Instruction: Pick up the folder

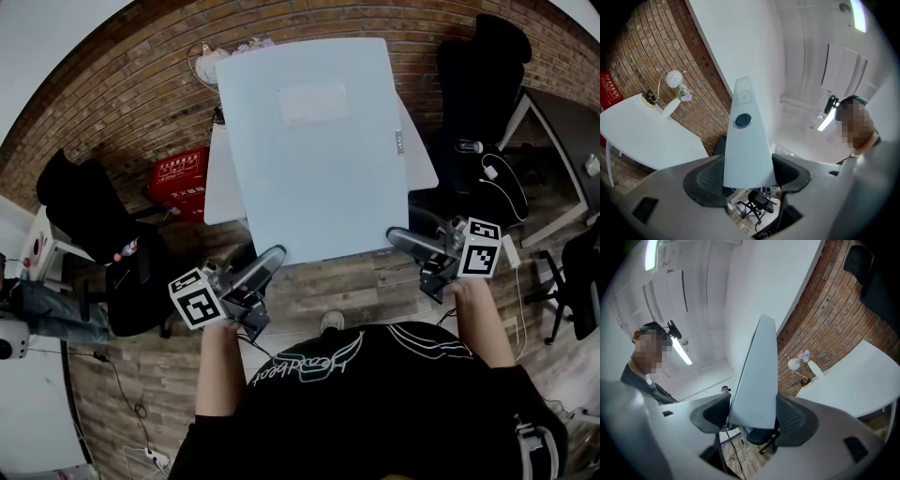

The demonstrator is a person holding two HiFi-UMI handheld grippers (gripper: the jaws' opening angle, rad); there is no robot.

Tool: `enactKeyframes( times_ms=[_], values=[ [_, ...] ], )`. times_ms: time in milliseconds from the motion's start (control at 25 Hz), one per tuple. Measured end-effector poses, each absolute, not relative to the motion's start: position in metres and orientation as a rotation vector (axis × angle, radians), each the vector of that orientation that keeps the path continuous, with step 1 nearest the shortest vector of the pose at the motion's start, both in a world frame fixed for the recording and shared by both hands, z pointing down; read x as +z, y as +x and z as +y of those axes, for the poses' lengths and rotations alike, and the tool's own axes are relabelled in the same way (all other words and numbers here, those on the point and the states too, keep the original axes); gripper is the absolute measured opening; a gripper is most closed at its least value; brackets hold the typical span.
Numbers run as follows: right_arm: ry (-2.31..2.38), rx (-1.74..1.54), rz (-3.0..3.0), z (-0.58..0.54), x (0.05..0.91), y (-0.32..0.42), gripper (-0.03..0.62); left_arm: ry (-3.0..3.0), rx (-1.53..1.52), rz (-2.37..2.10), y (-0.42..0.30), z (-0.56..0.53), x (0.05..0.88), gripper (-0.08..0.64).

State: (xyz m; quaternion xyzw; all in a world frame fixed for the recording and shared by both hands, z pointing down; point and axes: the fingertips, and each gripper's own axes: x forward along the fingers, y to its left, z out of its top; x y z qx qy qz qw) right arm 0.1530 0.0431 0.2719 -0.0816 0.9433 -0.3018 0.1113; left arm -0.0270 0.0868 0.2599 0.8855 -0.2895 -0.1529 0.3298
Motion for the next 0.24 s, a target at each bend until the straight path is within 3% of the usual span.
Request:
enactKeyframes(
  times_ms=[240],
  values=[
    [-0.237,-0.890,2.772,0.0470,0.2724,0.1578,0.259,2.316,-0.395,-0.759,-0.0216,0.0904,0.2587,0.298]
  ],
)
